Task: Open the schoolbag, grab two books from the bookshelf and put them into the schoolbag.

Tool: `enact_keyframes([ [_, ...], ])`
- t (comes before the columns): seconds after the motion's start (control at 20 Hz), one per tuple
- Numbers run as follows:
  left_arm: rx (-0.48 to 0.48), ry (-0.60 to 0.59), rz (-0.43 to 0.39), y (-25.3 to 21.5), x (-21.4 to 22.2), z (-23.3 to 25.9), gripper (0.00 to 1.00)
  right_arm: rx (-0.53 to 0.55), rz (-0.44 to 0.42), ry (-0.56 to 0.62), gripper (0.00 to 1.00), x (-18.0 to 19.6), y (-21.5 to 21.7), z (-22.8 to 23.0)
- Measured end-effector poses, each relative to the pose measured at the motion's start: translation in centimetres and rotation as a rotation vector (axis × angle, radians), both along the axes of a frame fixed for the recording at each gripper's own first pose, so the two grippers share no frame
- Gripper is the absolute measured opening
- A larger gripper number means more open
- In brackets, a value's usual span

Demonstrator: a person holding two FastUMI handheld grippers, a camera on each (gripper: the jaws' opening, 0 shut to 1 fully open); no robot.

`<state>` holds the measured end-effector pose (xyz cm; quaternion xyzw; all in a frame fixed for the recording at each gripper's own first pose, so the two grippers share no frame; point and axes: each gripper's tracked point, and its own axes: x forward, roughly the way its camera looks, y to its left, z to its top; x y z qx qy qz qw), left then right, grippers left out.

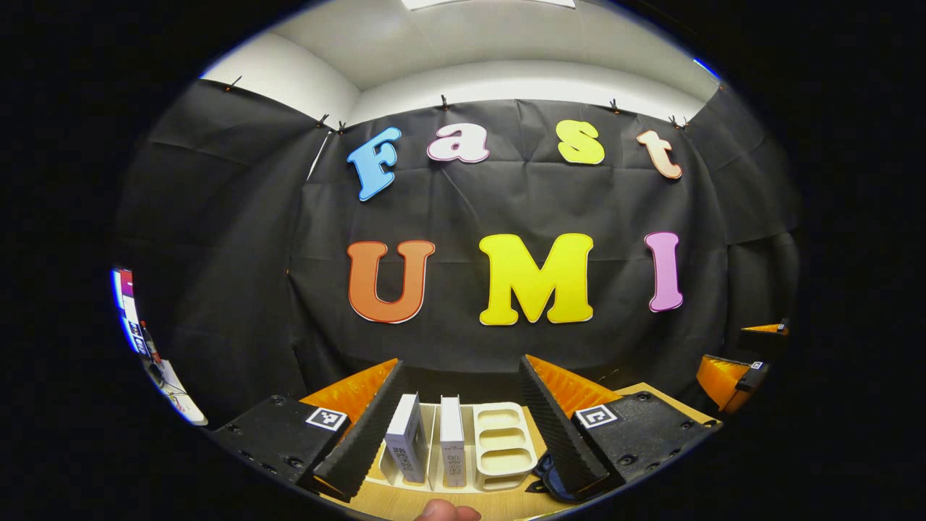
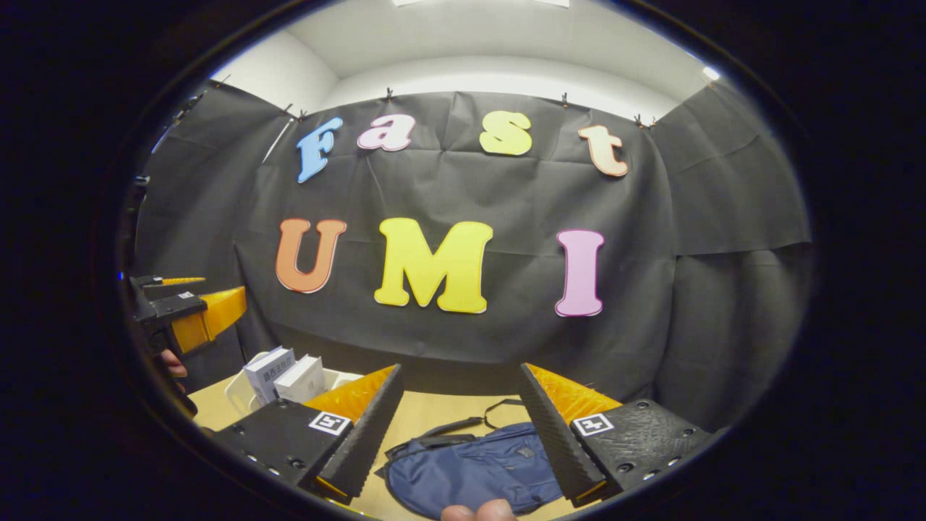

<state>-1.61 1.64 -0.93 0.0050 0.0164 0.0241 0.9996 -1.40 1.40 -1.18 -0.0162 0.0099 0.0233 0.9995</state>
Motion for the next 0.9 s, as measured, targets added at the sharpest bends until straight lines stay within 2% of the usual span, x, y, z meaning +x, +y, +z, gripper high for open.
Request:
enact_keyframes([
  [0.35,0.002,0.006,0.025,1.1,0.2,-0.2,0.98,-0.027,0.028,0.065,0.96,0.4,1.3,-3.0],
  [0.55,0.002,0.022,0.033,1.7,-0.1,-0.9,0.98,-0.058,0.055,0.157,0.96,0.1,3.0,-8.0],
  [0.7,0.009,0.035,0.035,2.1,-0.5,-1.3,0.98,-0.095,0.075,0.251,0.98,-0.2,4.3,-13.4],
  [0.9,0.013,0.055,0.041,3.1,-1.1,-2.0,0.98,-0.156,0.103,0.363,0.96,-0.5,5.8,-20.1],
])
